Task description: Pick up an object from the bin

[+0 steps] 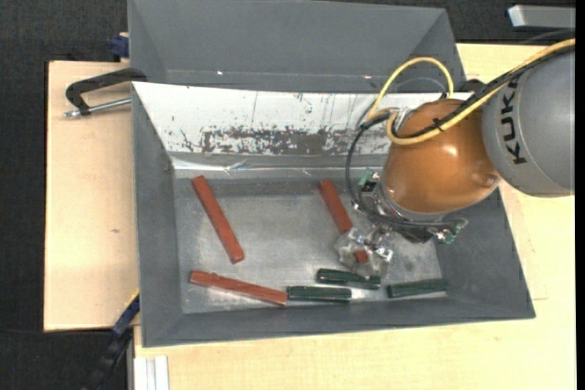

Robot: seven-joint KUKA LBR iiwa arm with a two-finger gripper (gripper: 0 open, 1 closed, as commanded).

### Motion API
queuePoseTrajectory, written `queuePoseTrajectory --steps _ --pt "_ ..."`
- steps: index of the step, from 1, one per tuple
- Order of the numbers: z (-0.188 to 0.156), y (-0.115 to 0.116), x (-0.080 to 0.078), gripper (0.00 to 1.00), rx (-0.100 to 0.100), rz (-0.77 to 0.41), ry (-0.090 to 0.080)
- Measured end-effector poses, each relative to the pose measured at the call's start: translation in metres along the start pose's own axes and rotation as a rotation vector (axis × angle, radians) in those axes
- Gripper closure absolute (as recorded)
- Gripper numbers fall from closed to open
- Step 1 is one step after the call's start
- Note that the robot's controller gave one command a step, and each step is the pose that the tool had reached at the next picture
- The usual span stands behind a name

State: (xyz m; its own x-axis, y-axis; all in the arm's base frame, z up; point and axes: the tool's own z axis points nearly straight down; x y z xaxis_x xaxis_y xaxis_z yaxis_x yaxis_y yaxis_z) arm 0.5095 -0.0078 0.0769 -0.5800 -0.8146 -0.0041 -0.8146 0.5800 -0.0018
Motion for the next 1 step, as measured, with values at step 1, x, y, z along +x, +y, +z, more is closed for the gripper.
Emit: queuePoseTrajectory --steps 1 --pt "0.0 0.0001 -0.0002 0.0 -0.001 -0.001 0.0"
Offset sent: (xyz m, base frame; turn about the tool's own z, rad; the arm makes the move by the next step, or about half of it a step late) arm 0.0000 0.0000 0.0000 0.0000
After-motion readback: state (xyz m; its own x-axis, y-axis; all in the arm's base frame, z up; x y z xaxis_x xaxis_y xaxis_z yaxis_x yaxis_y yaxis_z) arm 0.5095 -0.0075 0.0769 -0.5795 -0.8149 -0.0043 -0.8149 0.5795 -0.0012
